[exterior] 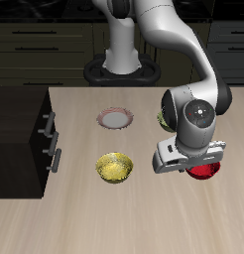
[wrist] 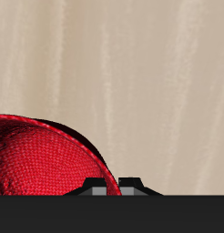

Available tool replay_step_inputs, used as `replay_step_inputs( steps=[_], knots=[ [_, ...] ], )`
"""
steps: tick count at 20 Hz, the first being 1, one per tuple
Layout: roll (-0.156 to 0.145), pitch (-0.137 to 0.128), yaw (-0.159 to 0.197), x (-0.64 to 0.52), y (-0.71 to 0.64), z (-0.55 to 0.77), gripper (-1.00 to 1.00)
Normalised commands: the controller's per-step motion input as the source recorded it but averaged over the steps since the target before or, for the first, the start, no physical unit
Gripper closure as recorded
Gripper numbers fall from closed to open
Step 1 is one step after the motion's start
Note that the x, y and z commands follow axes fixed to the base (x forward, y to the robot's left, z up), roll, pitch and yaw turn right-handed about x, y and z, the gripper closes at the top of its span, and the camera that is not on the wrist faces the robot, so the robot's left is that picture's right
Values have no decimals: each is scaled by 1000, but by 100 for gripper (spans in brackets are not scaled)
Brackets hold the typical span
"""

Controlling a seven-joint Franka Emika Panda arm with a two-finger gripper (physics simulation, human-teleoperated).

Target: Place the red bowl on top of the wooden cabinet

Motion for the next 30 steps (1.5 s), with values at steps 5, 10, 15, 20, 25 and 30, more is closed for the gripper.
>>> replay_step_inputs(
  steps=[5,10,15,20,25,30],
  knots=[
    [13,-13,-12,0,14,73,100],
    [5,-16,-5,34,49,64,100],
    [-7,-42,13,30,-19,183,100],
    [-7,-47,29,7,-101,240,100],
    [-20,-84,39,-6,-89,371,100],
    [2,-89,54,6,-36,281,100]
  ],
)
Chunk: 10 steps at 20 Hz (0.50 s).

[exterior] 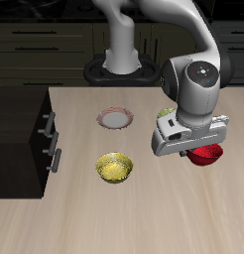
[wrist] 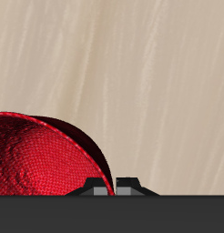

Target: Place the red bowl on top of the wooden cabinet

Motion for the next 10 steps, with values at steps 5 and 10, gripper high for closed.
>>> replay_step_inputs(
  steps=[5,10],
  knots=[
    [-16,-142,88,-50,-143,246,100],
    [16,-48,11,-46,-241,96,100]
  ],
)
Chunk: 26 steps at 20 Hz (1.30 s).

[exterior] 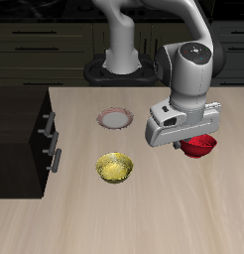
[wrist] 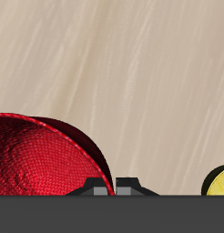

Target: Place the red bowl on top of the wooden cabinet

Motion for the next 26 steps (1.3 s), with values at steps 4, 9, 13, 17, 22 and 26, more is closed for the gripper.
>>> replay_step_inputs(
  steps=[4,9,13,17,22,26],
  knots=[
    [25,-56,-25,-136,-205,244,100],
    [-31,-69,47,-130,-182,248,100],
    [-69,-68,65,-83,-306,284,100],
    [-114,-36,59,-43,-288,212,100],
    [-37,-47,80,-11,-179,161,100],
    [39,11,-25,-26,-19,89,100]
  ],
)
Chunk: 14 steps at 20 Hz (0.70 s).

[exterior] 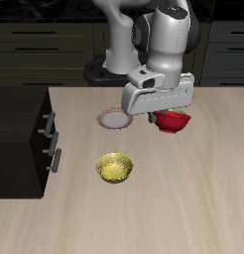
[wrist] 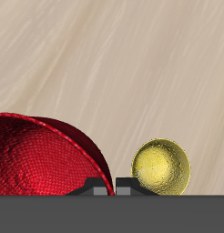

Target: Place the red bowl on top of the wooden cabinet

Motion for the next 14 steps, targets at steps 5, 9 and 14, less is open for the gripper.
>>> replay_step_inputs(
  steps=[5,9,14],
  knots=[
    [108,84,-189,-8,-21,22,100],
    [168,-66,-26,-123,-17,99,100],
    [135,20,-41,-134,12,75,100]
  ],
)
